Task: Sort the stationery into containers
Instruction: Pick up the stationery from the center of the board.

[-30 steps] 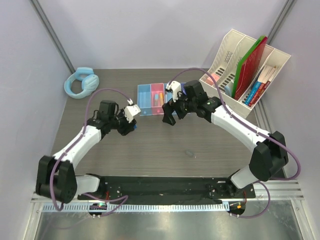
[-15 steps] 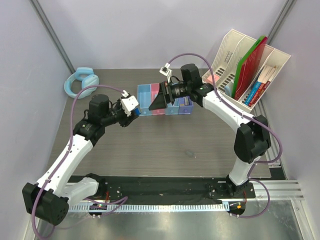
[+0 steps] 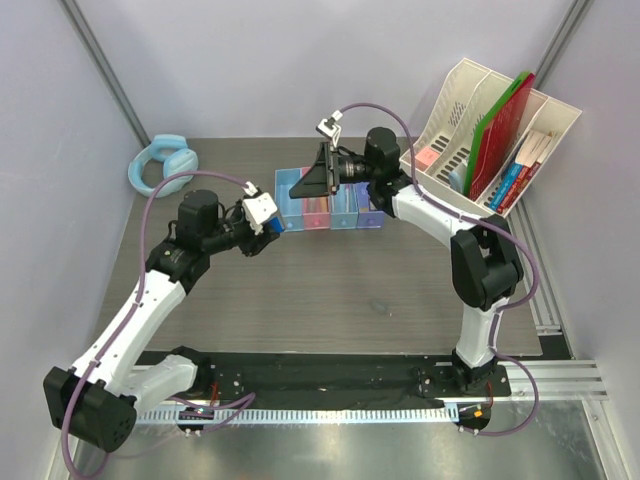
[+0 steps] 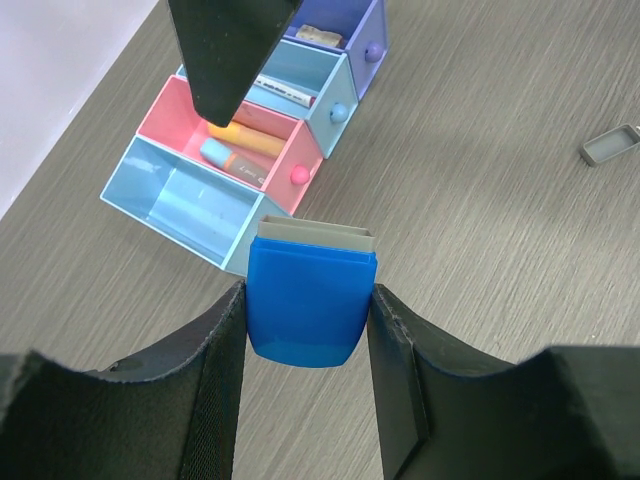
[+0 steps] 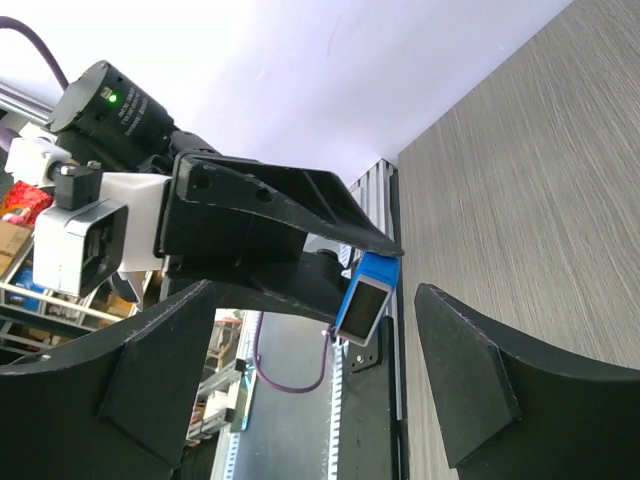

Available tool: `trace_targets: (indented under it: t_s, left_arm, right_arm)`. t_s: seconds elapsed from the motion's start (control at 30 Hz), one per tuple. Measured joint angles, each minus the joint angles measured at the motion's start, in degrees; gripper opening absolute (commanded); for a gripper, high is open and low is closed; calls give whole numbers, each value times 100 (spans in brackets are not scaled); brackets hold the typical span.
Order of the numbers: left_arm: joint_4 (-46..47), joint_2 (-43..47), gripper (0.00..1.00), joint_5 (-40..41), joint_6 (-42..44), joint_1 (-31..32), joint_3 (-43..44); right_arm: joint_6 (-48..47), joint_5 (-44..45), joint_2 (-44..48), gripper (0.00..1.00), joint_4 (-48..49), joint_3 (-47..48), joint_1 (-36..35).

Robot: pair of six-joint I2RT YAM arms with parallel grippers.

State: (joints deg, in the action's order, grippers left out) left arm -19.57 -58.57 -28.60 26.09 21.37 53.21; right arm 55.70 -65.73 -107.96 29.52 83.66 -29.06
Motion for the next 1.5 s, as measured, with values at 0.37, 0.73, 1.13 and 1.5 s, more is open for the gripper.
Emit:
trace_targets:
  t_s: [0.37, 0.73, 1.13, 1.5]
  left_arm:
    - [0, -4, 0, 55, -26, 103, 13]
    - [-4, -35, 0, 284, 15, 262, 26]
    - [-55, -203, 0, 573, 208, 376, 26]
    - [-175, -332, 46, 787, 367, 446, 11]
  right_arm:
    - [-514, 197, -131, 84, -564, -20, -153]
    - [-1552, 492, -343, 73, -1917, 37, -549]
    - [-2146, 634, -343, 46, -2579, 251, -573]
    - [-2365, 767, -323, 10, -2968, 317, -651]
